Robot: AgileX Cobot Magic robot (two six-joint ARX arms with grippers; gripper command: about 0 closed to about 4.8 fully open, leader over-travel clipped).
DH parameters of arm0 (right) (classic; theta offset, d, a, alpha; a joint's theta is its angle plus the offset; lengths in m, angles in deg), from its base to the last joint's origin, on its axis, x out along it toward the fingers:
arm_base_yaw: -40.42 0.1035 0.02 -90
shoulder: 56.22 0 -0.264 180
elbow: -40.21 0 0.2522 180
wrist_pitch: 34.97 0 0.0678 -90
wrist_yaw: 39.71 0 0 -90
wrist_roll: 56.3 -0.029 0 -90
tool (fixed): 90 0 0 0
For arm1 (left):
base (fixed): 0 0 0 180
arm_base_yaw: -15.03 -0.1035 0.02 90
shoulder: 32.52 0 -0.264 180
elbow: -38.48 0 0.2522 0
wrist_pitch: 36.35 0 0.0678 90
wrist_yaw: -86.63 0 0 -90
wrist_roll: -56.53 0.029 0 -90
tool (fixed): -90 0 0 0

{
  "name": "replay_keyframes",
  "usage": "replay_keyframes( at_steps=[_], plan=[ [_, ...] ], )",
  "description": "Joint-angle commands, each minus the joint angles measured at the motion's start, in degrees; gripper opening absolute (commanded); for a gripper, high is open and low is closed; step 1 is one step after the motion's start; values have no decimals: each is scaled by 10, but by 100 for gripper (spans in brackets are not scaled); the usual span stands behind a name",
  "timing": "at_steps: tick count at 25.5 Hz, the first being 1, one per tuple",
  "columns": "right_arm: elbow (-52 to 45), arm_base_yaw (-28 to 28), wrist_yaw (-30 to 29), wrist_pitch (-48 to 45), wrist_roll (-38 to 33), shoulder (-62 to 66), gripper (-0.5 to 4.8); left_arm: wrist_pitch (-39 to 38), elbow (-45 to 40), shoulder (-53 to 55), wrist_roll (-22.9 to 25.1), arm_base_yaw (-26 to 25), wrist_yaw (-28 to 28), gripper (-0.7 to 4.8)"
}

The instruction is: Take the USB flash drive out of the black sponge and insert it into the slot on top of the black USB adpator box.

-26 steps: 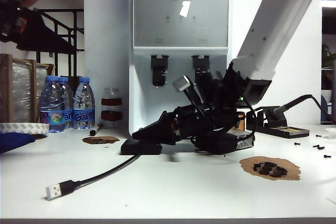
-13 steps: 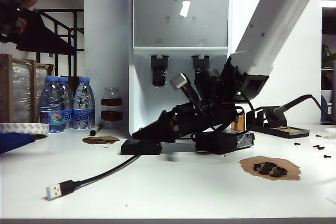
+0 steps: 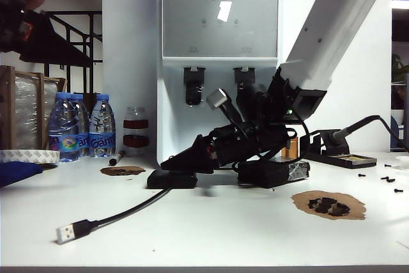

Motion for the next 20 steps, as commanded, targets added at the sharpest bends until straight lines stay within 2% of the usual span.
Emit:
replay_keyframes(
  at_steps=[1, 3, 5, 13, 15, 17, 20],
  plan=[
    [-4, 10, 47, 26, 7, 12, 24, 3, 0, 0, 2, 0, 2, -5],
    [-4, 12, 61, 20, 7, 11, 125, 3, 0, 0, 2, 0, 2, -5],
    [-4, 12, 67, 17, 7, 8, 290, 4, 0, 0, 1, 0, 2, -5],
    [-4, 12, 63, -3, -3, 2, 288, 25, 0, 0, -3, 0, -8, -5],
    [-5, 11, 63, -15, -20, -3, 290, 57, 0, 0, -28, 0, -35, -5],
    [-5, 9, 56, -29, -32, -12, 302, 112, 0, 0, -76, 0, -72, -5],
    [-5, 9, 46, -92, -100, -21, 398, 197, 0, 0, -150, -1, -137, -5]
  ],
)
